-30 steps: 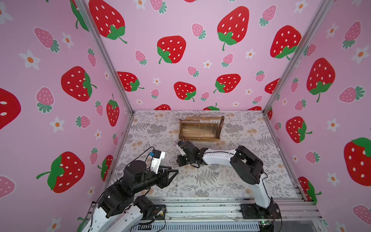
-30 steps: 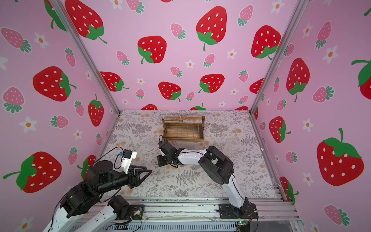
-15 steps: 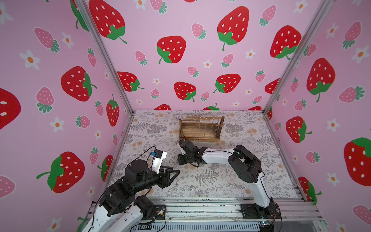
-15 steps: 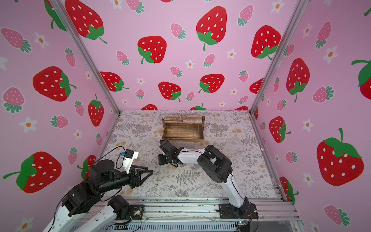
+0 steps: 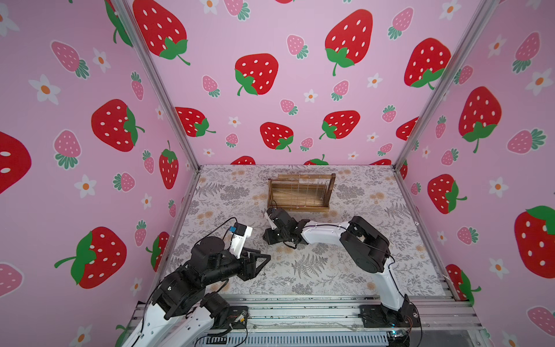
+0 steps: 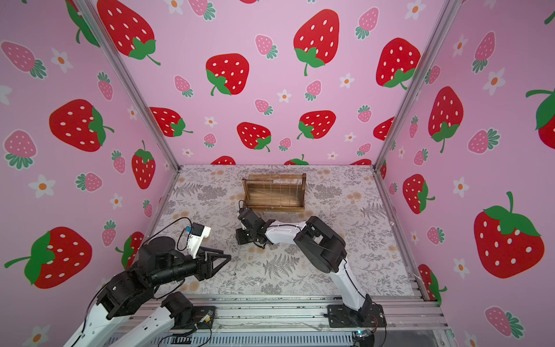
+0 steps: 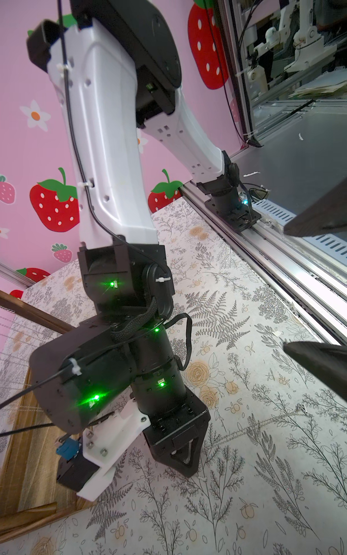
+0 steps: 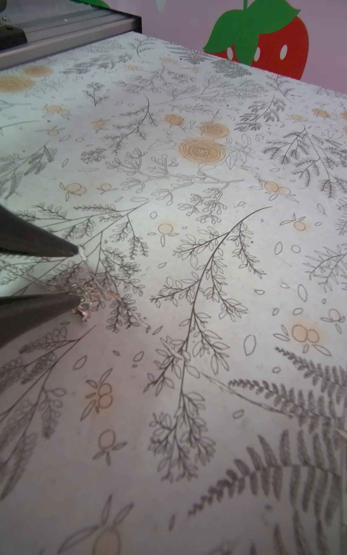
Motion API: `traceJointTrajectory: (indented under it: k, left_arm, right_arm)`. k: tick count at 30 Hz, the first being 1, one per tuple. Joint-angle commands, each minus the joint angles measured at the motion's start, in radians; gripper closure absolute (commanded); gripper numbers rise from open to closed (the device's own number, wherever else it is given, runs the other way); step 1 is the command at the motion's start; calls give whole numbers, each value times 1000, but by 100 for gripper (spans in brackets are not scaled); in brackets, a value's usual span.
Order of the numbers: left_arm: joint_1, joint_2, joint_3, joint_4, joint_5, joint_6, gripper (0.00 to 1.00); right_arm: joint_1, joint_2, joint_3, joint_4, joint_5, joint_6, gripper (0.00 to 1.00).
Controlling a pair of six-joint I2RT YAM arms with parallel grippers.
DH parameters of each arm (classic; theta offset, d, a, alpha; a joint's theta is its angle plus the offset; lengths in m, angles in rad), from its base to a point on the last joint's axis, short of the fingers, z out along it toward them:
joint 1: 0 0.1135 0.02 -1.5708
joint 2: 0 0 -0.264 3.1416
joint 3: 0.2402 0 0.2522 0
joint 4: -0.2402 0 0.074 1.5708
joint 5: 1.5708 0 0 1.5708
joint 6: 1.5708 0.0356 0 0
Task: Take the necklace off the jewelry display stand
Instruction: Place the necklace at the center of the board.
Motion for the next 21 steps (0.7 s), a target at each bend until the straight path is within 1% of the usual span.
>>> traceJointTrajectory:
  k: [1, 5, 9, 12, 15, 17, 19, 21]
  left_arm:
    - [-7, 0, 4, 14, 17, 12, 43]
    - [-15, -2, 5, 10, 14, 11, 43]
    - [-23, -1, 7, 5, 2, 13, 43]
    - [-26, -2, 13, -5, -12, 17, 43]
    - [-32, 0, 15, -15, -34, 13, 43]
    - [-37, 5, 16, -20, -58, 9, 43]
    - [-38, 18, 15, -19, -73, 3, 43]
    - [-39, 38, 6, -7, -82, -9, 43]
  right_arm:
    - [-4, 29, 17, -24, 3, 1, 74]
    - [-3, 23, 18, -28, 11, 6, 68]
    - [-4, 2, 12, -26, 19, 5, 65]
    - [-4, -63, -9, -14, 19, -49, 64]
    - [-11, -194, -15, -66, 40, -180, 61]
    - [-21, -321, -50, -102, 113, -250, 61]
    - [-47, -482, -138, -108, 203, -290, 61]
    - [-86, -636, -252, -104, 275, -297, 61]
